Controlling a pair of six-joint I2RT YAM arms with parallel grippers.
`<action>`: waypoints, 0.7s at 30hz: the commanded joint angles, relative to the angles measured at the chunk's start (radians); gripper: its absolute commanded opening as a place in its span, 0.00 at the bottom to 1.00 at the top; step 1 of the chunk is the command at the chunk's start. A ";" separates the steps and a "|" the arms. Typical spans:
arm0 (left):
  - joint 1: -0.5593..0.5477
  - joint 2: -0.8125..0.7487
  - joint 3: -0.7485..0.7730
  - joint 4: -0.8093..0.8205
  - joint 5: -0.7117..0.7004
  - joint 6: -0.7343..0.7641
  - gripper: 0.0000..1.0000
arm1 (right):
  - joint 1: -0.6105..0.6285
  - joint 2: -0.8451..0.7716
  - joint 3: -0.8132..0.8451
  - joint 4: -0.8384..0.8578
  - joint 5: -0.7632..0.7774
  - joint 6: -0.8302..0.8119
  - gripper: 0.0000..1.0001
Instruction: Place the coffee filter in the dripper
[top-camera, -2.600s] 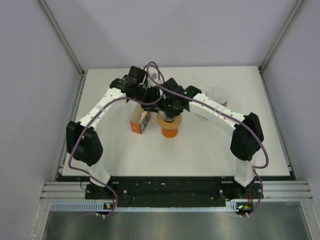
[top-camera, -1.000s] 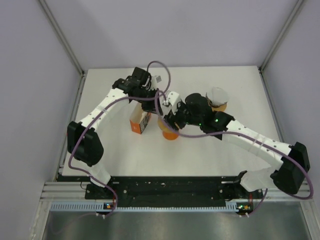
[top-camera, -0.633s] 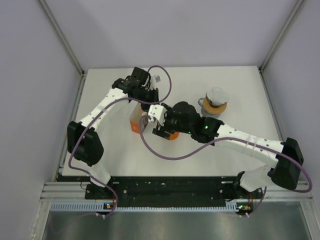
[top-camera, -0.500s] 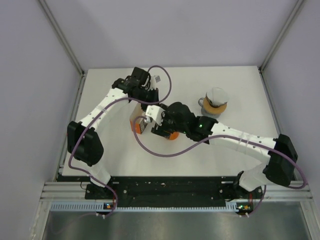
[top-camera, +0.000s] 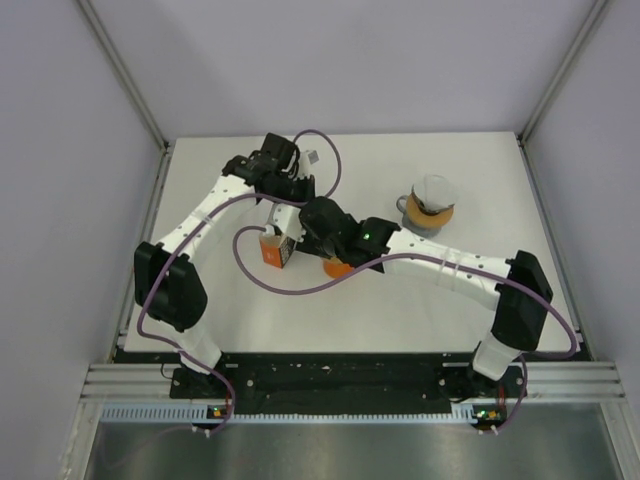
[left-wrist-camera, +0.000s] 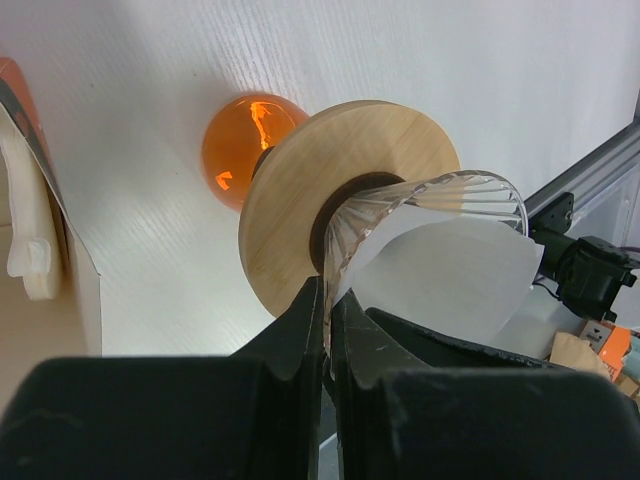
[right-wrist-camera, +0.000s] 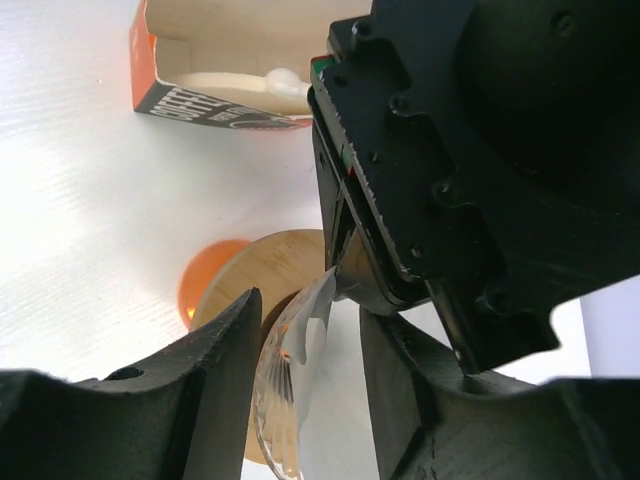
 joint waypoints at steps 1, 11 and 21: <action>-0.005 0.001 0.048 0.010 0.023 -0.005 0.00 | 0.014 0.027 0.044 -0.084 0.032 0.015 0.43; -0.005 0.010 0.059 0.010 0.031 -0.005 0.00 | 0.014 0.061 0.072 -0.155 0.067 0.039 0.43; -0.005 0.006 0.056 0.010 0.044 -0.013 0.00 | 0.013 0.138 0.104 -0.155 0.078 0.028 0.08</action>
